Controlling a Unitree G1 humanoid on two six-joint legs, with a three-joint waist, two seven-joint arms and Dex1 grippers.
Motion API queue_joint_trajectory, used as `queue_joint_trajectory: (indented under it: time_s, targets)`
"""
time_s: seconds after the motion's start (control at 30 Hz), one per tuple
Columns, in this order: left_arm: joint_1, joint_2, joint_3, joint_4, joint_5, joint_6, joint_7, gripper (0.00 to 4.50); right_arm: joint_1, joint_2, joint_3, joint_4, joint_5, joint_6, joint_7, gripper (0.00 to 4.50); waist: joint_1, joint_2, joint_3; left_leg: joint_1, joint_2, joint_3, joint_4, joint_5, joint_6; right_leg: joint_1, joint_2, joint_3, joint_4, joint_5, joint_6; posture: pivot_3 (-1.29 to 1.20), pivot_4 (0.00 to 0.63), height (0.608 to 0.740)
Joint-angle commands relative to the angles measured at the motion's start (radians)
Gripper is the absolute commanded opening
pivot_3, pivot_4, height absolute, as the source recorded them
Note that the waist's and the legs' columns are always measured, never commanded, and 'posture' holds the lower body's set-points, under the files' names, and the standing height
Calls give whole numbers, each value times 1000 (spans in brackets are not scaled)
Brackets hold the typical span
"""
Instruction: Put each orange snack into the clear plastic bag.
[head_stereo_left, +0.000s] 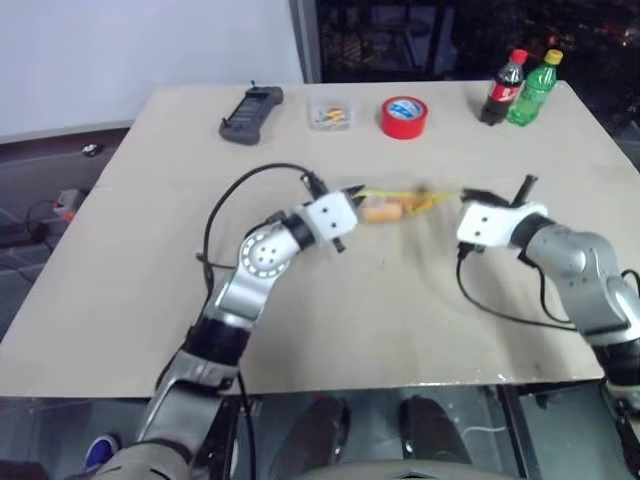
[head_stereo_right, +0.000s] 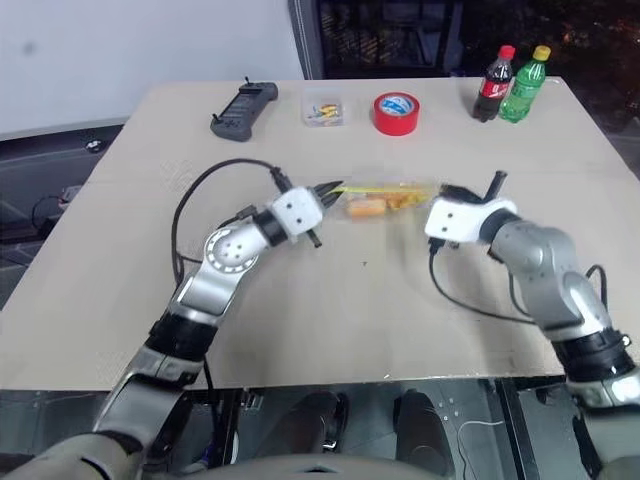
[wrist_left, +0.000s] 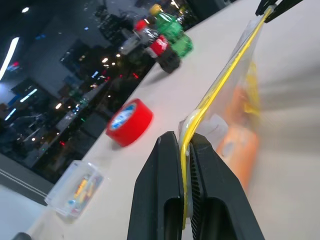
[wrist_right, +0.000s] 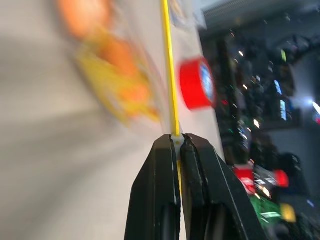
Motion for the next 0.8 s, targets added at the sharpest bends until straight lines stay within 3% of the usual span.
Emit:
queue_joint_trajectory:
  time_s: [0.03,0.2,0.3,0.37,0.57,0.67,0.7,0.8]
  targets:
    - [-154,28,66,204,4,-74,55,0,-128,-73,-52,219,-25,-39,-57,22,1,0,0,0,0,0,0,0,0,0,0,0,0,0,0,0,150,740]
    - [-397,19,57,502,23,-216,113,0,-310,-110,-22,394,-16,-157,-54,22,-8,-1,0,-3,0,0,-4,0,0,-2,0,0,-4,0,0,0,150,740]
    - [-428,12,51,548,-3,-325,77,0,-304,-139,-47,362,19,-162,-11,22,-12,-1,0,-12,-1,0,-6,0,0,-13,-2,0,-6,0,0,0,150,740]
    - [-358,19,29,493,-20,-375,14,0,-207,-169,-86,243,68,-132,41,22,-16,-1,0,-21,-2,0,-3,0,1,-21,-4,-1,-4,0,0,0,150,740]
    - [-17,35,-22,177,-39,-282,-114,0,162,-182,-121,-82,143,-66,140,22,-44,0,0,-21,-5,0,-4,-2,4,-26,-12,-3,-1,0,0,0,150,740]
    - [167,65,-44,-22,-76,-176,-196,1050,313,-143,-143,-199,183,-4,147,1040,-49,0,0,-19,-8,1,-5,-2,5,-28,-12,1,1,0,0,0,150,740]
    - [209,80,-39,-79,-100,-136,-223,1569,355,-140,-157,-230,201,15,155,1595,-47,0,0,-18,-7,1,-3,-2,4,-27,-11,1,3,0,0,0,150,740]
    - [314,145,24,-238,-230,39,-296,2520,476,-133,-253,-318,293,103,195,2565,-37,2,0,-15,-4,1,1,0,1,-24,-4,1,4,8,-1,0,150,740]
